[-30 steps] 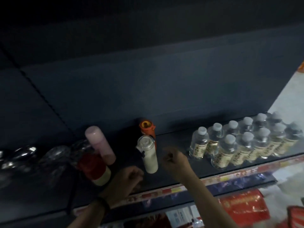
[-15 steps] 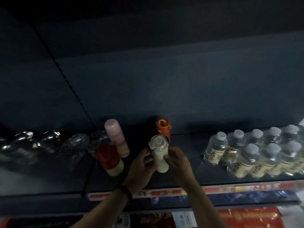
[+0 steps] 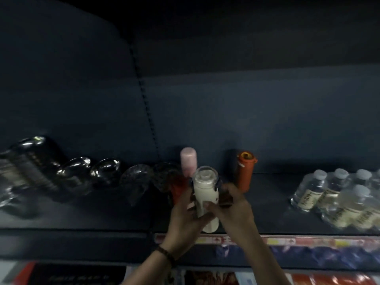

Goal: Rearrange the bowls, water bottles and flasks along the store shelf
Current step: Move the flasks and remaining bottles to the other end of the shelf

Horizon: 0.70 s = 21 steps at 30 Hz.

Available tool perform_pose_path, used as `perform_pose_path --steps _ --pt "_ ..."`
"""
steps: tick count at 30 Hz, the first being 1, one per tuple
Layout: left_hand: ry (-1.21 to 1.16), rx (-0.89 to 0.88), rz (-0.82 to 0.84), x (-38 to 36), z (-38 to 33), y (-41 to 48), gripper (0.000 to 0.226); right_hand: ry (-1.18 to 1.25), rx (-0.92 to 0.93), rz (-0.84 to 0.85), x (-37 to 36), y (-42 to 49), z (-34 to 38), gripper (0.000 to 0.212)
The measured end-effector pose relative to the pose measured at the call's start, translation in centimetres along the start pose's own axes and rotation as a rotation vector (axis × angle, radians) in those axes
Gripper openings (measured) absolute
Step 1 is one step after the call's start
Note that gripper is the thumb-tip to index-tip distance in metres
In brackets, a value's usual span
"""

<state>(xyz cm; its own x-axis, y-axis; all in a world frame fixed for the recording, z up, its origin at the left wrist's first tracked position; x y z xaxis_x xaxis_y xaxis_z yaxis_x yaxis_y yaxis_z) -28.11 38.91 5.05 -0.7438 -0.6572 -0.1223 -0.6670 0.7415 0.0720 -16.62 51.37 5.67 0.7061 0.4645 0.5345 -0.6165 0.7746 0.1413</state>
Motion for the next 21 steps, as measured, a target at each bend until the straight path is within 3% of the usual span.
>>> perform_pose_path --steps 4,11,17,21 --pt "-0.036 -0.057 -0.022 9.1 -3.7 -2.8 0.048 0.002 0.056 0.028 -6.1 -2.9 7.4 0.040" --pt "-0.093 -0.004 0.048 26.8 -6.8 -6.4 0.069 0.047 0.190 0.257 -17.3 -5.8 19.6 0.042" --pt "-0.208 0.045 0.050 37.4 -8.9 -8.0 0.058 0.087 0.286 0.399 -25.2 -5.9 28.6 0.056" --pt "-0.244 0.036 0.016 42.9 -10.1 -8.1 0.058 0.098 0.315 0.450 -29.8 -5.0 33.4 0.052"
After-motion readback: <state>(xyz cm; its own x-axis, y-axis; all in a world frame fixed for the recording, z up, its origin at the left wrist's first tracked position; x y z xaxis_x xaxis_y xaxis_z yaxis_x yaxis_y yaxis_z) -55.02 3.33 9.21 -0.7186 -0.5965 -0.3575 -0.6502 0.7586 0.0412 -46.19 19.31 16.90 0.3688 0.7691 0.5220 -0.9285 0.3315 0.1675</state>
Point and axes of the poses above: each hand's wrist, its own y-axis towards the middle knuckle, its own x-axis out of the back of the hand, z = x × y, the point moved 8 cm from there along y, towards the middle knuckle, and after that the axes turned 14 degrees about -y, right-handed, at the moved point
